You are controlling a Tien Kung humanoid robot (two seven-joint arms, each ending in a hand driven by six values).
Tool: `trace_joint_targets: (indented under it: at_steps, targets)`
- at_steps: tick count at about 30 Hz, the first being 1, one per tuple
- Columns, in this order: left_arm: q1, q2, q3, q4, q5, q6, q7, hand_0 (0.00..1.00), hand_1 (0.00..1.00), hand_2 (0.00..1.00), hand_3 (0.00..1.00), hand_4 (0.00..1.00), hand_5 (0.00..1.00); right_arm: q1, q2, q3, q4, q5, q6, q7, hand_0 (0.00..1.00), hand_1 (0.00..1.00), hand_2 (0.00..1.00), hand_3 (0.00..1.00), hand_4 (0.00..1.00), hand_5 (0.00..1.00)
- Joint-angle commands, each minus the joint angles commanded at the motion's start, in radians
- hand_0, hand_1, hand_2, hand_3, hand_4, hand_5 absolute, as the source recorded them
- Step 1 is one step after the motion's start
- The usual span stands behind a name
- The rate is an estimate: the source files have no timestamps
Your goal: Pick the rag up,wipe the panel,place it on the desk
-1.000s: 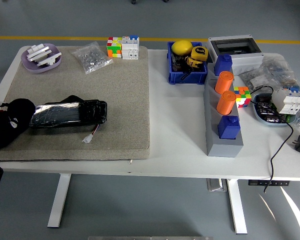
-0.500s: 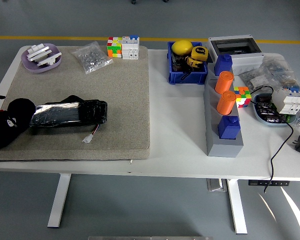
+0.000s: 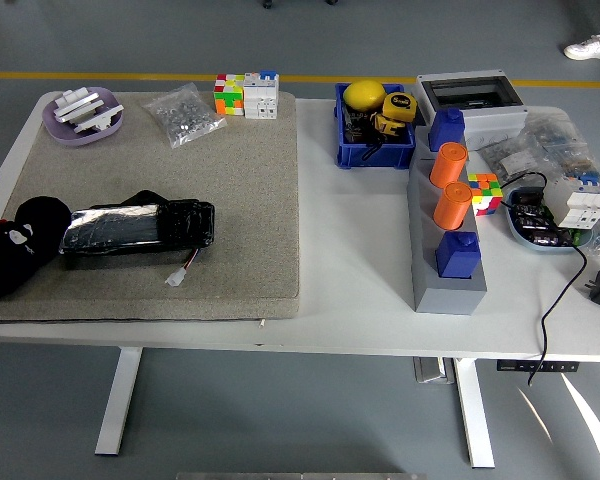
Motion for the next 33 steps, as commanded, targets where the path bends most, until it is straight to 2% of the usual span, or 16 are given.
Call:
trace_joint_targets:
  at_steps: [6,13,21,25,33]
  targets:
    - [0.019,-0.007,0.008,-0.017,-0.022,-0.002,-0.002,0.734,0.841,0.812,0.737,0.852,0.22,0.003,-0.004,-0.016,0.0,0.007,-0.008,-0.012,0.77,0.636,0.682,0.607,0.998,0.547]
    - [0.03,0.004,0.013,-0.019,-0.026,-0.008,0.003,0.736,0.842,0.812,0.746,0.866,0.231,0.007,-0.004,-0.041,0.0,0.011,-0.01,-0.018,0.77,0.638,0.682,0.607,0.998,0.545]
    - [0.053,0.015,0.005,-0.031,-0.021,-0.012,0.007,0.736,0.842,0.811,0.75,0.868,0.24,0.006,0.013,-0.047,0.0,-0.002,-0.01,-0.017,0.77,0.637,0.682,0.606,0.998,0.546]
    - [0.065,0.019,-0.002,-0.042,-0.021,-0.013,0.009,0.74,0.841,0.81,0.736,0.858,0.25,-0.001,0.02,-0.079,0.0,0.011,-0.008,-0.018,0.77,0.637,0.682,0.606,0.998,0.545]
    - [0.07,0.029,0.003,-0.047,-0.015,-0.015,0.014,0.74,0.841,0.81,0.731,0.852,0.258,-0.002,0.014,-0.103,0.0,0.025,-0.013,-0.03,0.772,0.638,0.683,0.606,0.998,0.545]
